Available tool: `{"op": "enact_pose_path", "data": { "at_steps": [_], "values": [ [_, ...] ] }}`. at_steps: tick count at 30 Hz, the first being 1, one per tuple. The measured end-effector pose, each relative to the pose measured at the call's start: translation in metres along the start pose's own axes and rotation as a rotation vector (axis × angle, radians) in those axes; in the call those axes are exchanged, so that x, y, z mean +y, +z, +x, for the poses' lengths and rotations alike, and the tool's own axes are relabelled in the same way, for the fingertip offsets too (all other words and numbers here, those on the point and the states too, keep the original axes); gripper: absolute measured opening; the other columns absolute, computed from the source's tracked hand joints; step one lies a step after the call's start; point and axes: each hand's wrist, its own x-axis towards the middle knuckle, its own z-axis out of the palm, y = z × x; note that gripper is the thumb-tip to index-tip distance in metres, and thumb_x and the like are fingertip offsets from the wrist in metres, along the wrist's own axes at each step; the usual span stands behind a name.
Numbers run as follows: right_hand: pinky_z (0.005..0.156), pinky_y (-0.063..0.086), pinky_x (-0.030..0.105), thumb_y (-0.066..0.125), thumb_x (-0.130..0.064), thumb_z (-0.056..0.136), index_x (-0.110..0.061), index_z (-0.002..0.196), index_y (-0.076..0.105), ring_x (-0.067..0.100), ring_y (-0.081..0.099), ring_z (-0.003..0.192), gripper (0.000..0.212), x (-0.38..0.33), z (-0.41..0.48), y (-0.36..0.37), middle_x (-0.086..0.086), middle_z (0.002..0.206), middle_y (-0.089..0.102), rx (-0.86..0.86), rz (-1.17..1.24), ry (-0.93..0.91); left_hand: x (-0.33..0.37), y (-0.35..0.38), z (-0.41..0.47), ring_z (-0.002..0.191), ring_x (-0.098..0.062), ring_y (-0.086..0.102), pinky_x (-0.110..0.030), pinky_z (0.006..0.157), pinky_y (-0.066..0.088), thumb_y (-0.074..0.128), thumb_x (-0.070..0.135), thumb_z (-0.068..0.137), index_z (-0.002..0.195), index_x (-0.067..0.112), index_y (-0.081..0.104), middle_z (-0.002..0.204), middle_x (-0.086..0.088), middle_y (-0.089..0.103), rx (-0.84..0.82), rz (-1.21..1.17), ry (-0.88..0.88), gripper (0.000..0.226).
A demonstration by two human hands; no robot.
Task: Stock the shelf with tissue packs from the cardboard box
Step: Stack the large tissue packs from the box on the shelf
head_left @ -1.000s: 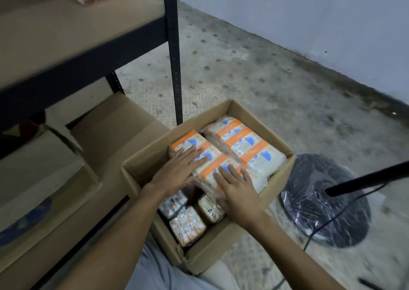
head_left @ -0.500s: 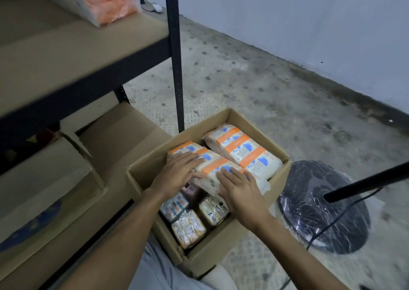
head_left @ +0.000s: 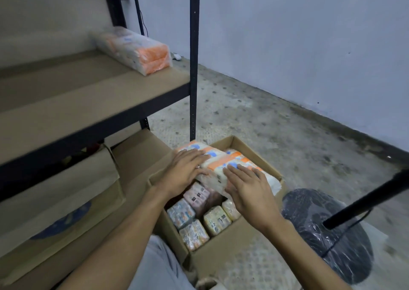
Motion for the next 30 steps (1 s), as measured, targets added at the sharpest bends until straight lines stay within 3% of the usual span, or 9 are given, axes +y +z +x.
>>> {"op": "enact_pose_path", "data": {
  "at_steps": [5,9,12,20,25,30],
  "values": [
    [0.092,0.049,0.046,0.064,-0.027,0.083,-0.02,0.12,0.063,0.023,0.061,0.115,0.038,-0.019,0.011,-0.048,-0.001,0.121,0.067,0.097,0.01,-0.016,0.017,-0.049,-0.003,0.133,-0.018,0.04,-0.038,0.113,0.026,0.031,0.053,0.095,0.137,0.026,0.048,0.141,0.001,0.05,0.094,0.063,0.027,0.052],
    [0.094,0.048,0.045,0.062,-0.029,0.087,-0.02,0.121,0.063,0.023,0.06,0.117,0.035,-0.033,0.023,-0.083,-0.001,0.123,0.066,0.186,0.027,-0.031,0.029,-0.095,0.001,0.128,-0.025,0.048,-0.049,0.106,0.036,0.033,0.055,0.095,0.133,0.022,0.053,0.135,-0.004,0.056,0.166,0.121,0.095,0.054],
    [0.095,0.047,0.047,0.07,-0.026,0.084,-0.017,0.121,0.064,0.024,0.06,0.117,0.038,-0.044,0.036,-0.103,0.002,0.122,0.066,0.248,0.029,-0.041,0.04,-0.133,-0.001,0.132,-0.024,0.042,-0.045,0.111,0.03,0.026,0.057,0.095,0.134,0.019,0.052,0.139,-0.005,0.052,0.218,0.114,0.107,0.06],
    [0.095,0.046,0.049,0.066,-0.025,0.086,-0.016,0.122,0.062,0.024,0.058,0.119,0.038,-0.082,0.088,-0.13,0.003,0.125,0.065,0.34,0.081,-0.128,0.022,-0.207,-0.013,0.136,-0.019,0.037,-0.04,0.113,0.027,0.039,0.04,0.096,0.136,0.021,0.049,0.142,-0.001,0.049,0.364,0.204,0.122,0.046],
    [0.097,0.045,0.047,0.066,-0.029,0.086,-0.019,0.123,0.061,0.022,0.058,0.119,0.039,-0.11,0.128,-0.12,0.0,0.125,0.065,0.299,0.081,-0.165,-0.015,-0.233,-0.023,0.135,-0.018,0.038,-0.035,0.113,0.025,0.039,0.037,0.095,0.135,0.019,0.05,0.141,-0.002,0.05,0.369,0.25,0.065,0.045],
    [0.098,0.044,0.047,0.062,-0.03,0.088,-0.019,0.123,0.059,0.023,0.056,0.12,0.037,-0.141,0.163,-0.097,0.001,0.125,0.064,0.224,0.104,-0.191,-0.054,-0.248,-0.036,0.137,-0.017,0.036,-0.031,0.113,0.021,0.04,0.05,0.092,0.136,0.022,0.048,0.143,0.001,0.048,0.348,0.295,-0.063,0.053]
  ]
}}
